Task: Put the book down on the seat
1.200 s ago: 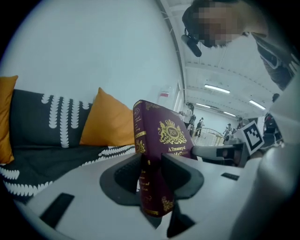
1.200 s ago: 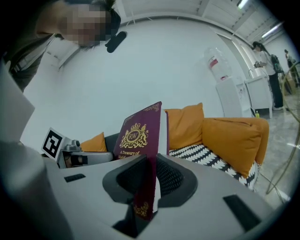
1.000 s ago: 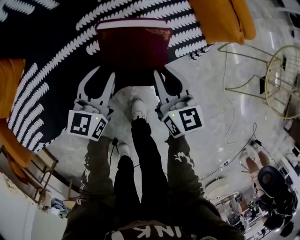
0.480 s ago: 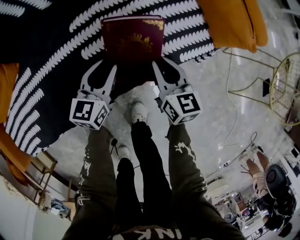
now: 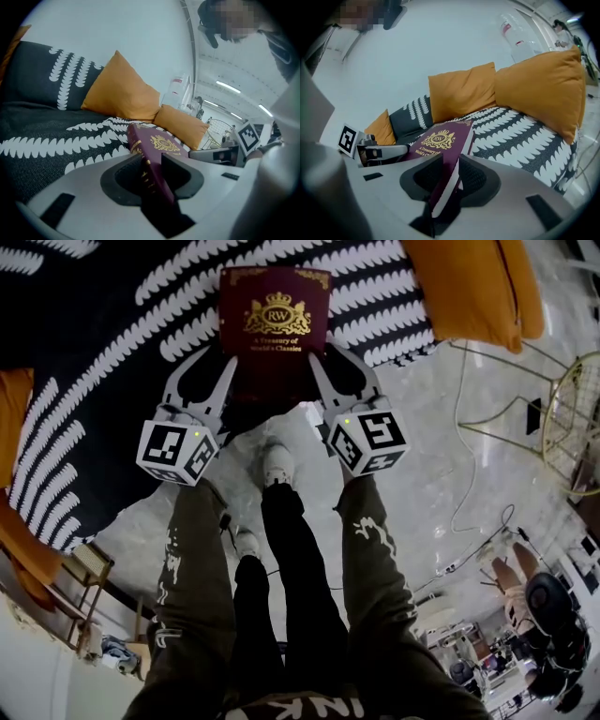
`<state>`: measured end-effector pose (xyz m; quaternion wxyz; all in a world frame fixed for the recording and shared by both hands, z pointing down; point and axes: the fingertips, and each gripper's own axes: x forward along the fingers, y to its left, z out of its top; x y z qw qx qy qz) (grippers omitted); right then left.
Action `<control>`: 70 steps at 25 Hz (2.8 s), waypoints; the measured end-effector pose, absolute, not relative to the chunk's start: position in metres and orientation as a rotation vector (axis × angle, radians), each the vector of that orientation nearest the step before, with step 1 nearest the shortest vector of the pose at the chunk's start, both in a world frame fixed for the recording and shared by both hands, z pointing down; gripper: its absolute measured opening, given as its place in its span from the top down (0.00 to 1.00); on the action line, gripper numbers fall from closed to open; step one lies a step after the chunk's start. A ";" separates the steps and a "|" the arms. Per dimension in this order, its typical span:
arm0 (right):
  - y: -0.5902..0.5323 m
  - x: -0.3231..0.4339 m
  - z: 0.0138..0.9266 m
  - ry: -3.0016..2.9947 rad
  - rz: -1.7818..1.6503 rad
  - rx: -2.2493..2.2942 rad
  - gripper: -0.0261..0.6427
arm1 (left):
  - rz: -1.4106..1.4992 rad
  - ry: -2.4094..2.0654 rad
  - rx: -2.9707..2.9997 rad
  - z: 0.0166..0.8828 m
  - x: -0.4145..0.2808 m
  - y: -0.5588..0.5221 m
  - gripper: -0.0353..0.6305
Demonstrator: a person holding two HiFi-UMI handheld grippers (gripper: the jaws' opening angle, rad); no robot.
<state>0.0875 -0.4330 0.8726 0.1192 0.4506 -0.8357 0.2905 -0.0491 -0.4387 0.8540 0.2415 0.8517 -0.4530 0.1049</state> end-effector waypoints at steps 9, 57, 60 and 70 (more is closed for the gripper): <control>-0.432 0.102 0.851 -2.450 0.622 1.379 0.95 | 0.321 -1.342 2.443 0.818 -0.056 -0.449 0.94; -0.001 0.003 0.199 -2.734 -0.230 1.632 0.95 | -0.115 -1.321 3.011 0.181 -0.115 -0.008 0.94; 0.018 0.002 0.185 -2.729 -0.239 1.617 0.95 | -0.120 -1.318 3.010 0.169 -0.116 0.010 0.94; 0.039 0.015 0.167 -2.759 -0.267 1.589 0.95 | -0.135 -1.352 3.040 0.142 -0.096 0.029 0.94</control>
